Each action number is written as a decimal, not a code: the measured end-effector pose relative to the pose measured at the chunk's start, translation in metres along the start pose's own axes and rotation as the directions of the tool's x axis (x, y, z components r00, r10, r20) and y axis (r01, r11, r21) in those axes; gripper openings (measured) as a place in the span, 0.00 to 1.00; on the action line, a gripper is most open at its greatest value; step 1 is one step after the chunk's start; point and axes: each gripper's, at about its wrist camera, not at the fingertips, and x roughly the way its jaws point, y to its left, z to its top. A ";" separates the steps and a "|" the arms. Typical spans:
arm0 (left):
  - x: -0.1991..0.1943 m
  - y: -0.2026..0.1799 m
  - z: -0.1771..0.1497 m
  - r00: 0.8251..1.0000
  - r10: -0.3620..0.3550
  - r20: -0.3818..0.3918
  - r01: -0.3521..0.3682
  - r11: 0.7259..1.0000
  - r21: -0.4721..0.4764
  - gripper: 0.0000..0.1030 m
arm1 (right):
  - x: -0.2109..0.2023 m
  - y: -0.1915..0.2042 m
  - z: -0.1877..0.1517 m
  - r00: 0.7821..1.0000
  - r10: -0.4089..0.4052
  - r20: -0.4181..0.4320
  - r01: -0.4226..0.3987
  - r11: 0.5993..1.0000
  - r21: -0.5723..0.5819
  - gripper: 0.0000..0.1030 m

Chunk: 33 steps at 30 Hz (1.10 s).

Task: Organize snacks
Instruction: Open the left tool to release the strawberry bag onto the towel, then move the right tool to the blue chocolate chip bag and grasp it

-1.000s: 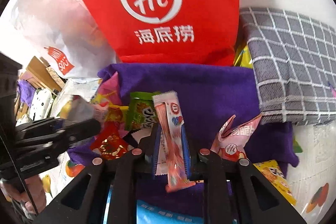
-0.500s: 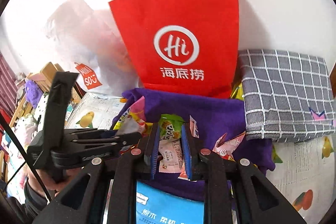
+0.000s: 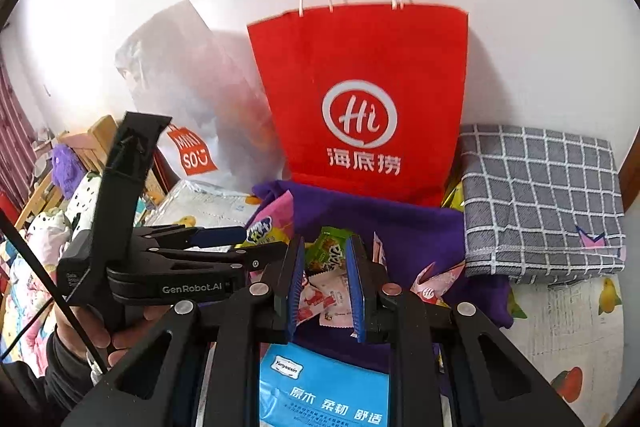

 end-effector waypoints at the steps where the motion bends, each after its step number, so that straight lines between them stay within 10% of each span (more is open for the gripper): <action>1: -0.002 -0.001 0.000 1.000 0.001 0.006 -0.001 1.000 0.005 0.63 | -0.005 0.001 -0.001 1.000 -0.011 0.014 0.011 1.000 0.001 0.27; 13: -0.035 -0.042 -0.014 0.999 -0.019 0.045 0.014 0.993 0.119 0.63 | -0.043 0.010 -0.043 0.987 -0.155 0.042 0.157 0.987 -0.036 0.35; 33: -0.104 -0.059 -0.120 1.000 -0.004 0.031 -0.001 0.990 0.144 0.64 | -0.080 0.031 -0.150 0.992 -0.035 -0.122 0.048 0.994 0.099 0.35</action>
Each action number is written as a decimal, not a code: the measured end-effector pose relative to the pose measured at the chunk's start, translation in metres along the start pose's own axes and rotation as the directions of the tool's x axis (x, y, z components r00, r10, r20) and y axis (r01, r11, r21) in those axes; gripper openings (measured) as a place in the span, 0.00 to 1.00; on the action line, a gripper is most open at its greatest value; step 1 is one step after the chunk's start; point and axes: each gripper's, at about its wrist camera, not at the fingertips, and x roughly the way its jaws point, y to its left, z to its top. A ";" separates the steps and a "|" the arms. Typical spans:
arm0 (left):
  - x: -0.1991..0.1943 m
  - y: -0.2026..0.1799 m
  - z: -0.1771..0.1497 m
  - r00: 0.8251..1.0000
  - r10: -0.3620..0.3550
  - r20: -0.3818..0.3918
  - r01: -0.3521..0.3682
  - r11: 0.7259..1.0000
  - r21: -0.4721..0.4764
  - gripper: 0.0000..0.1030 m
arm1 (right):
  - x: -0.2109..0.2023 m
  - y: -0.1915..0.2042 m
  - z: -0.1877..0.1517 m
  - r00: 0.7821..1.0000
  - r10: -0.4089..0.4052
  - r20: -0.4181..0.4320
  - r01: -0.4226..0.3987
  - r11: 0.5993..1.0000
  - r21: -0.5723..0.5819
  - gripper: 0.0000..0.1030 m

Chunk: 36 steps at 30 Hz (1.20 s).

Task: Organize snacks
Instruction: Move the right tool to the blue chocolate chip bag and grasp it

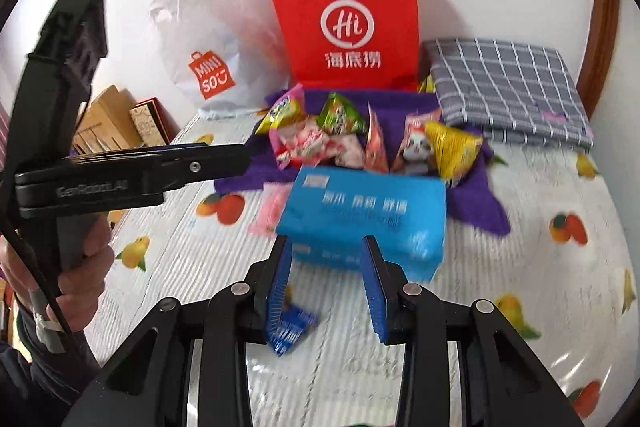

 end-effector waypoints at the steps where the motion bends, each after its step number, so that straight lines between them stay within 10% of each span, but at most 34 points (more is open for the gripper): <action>1: -0.003 0.000 -0.005 1.000 0.005 0.003 -0.005 1.000 -0.002 0.64 | 0.000 0.001 -0.004 1.000 -0.004 -0.004 0.004 1.000 0.002 0.35; 28: -0.031 0.027 -0.061 0.999 0.019 0.031 -0.018 0.999 -0.049 0.64 | 0.022 0.024 -0.055 0.996 0.008 -0.084 -0.008 1.000 0.007 0.35; 36: -0.022 0.049 -0.070 1.000 0.024 0.004 -0.024 0.996 -0.087 0.64 | 0.049 0.044 -0.062 0.993 0.036 -0.109 -0.042 0.998 -0.052 0.49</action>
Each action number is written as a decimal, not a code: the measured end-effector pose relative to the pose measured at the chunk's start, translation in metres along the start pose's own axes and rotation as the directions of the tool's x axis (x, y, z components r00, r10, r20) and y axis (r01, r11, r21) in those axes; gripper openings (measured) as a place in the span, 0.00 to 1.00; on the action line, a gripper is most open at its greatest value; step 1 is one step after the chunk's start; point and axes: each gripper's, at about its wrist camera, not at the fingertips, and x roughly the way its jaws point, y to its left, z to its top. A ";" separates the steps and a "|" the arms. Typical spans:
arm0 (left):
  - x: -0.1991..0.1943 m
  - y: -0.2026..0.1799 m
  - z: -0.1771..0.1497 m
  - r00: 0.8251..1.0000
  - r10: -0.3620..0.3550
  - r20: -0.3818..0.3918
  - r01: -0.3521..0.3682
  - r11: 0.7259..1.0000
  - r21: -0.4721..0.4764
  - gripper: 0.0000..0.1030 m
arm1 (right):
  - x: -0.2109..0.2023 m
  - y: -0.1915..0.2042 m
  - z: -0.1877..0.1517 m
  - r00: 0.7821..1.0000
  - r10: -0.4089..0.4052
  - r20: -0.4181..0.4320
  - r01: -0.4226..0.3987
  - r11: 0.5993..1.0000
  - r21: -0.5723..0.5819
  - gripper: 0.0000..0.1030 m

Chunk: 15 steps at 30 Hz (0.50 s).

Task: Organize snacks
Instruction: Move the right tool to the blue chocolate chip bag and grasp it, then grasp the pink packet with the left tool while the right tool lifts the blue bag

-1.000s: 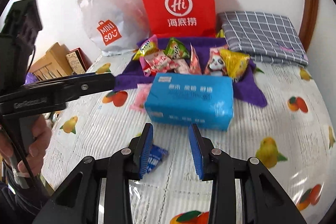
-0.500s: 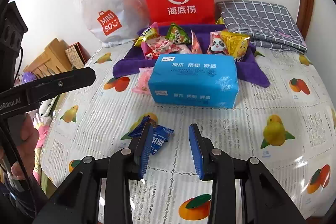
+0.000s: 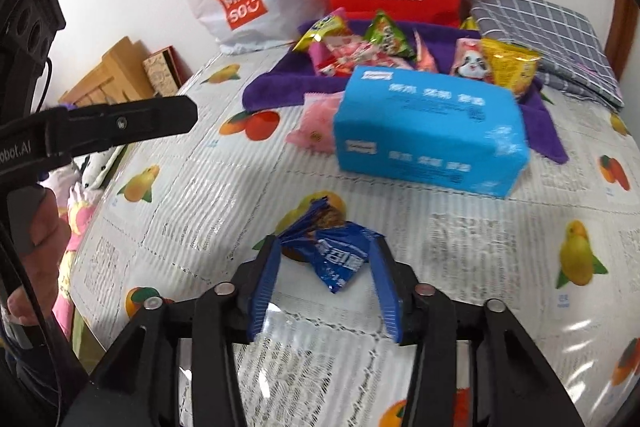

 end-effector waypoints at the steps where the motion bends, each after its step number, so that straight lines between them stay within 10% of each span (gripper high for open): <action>1: 0.001 0.003 -0.001 1.000 0.001 -0.002 -0.001 1.000 -0.006 0.64 | 0.003 0.001 -0.001 1.000 -0.005 -0.002 0.005 1.000 -0.007 0.49; 15: 0.009 0.040 -0.005 1.000 -0.001 -0.020 -0.001 0.996 -0.089 0.64 | 0.051 0.010 0.003 0.986 -0.160 -0.043 0.153 0.980 -0.127 0.56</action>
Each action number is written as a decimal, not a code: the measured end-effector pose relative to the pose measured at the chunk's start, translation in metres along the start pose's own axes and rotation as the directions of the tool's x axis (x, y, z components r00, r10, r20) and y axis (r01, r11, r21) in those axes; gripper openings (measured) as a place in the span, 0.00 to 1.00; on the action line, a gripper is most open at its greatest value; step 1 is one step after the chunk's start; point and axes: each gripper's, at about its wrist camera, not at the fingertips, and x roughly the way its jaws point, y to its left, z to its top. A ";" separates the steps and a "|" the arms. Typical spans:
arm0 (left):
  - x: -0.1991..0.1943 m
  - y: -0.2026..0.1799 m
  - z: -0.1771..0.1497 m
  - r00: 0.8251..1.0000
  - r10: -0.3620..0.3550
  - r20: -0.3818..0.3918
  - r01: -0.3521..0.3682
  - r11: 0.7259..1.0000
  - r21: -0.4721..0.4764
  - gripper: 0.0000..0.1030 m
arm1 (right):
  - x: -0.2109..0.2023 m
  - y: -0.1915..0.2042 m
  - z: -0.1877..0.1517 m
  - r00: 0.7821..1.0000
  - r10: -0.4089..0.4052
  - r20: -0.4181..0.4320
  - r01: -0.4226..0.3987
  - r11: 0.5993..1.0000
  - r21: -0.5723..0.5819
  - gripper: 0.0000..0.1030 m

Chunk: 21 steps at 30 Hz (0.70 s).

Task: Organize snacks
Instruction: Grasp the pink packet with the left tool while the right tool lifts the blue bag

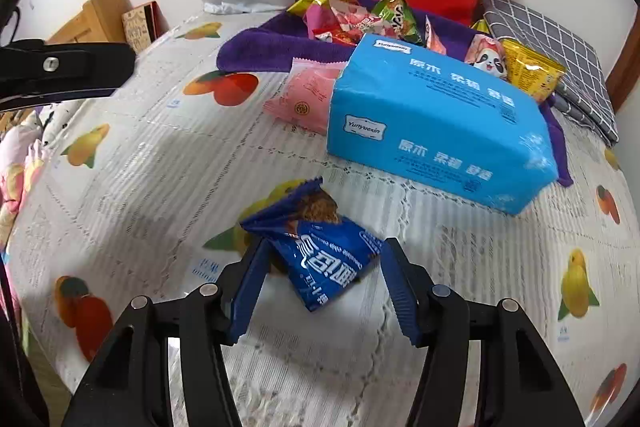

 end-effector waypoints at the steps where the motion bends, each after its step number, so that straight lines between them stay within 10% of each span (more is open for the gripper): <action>1: 0.001 0.003 0.000 1.000 0.006 -0.004 -0.006 1.000 -0.007 0.64 | 0.003 0.000 0.002 1.000 0.003 0.002 -0.003 1.000 0.004 0.57; 16: 0.019 -0.006 0.002 0.999 0.007 -0.038 -0.007 1.000 0.015 0.64 | 0.020 0.001 0.020 0.997 0.067 0.038 -0.067 0.998 -0.019 0.63; 21: 0.027 -0.007 0.003 0.998 0.018 -0.055 -0.017 1.000 0.017 0.64 | 0.015 -0.002 0.016 0.993 0.089 0.073 -0.088 0.996 -0.023 0.36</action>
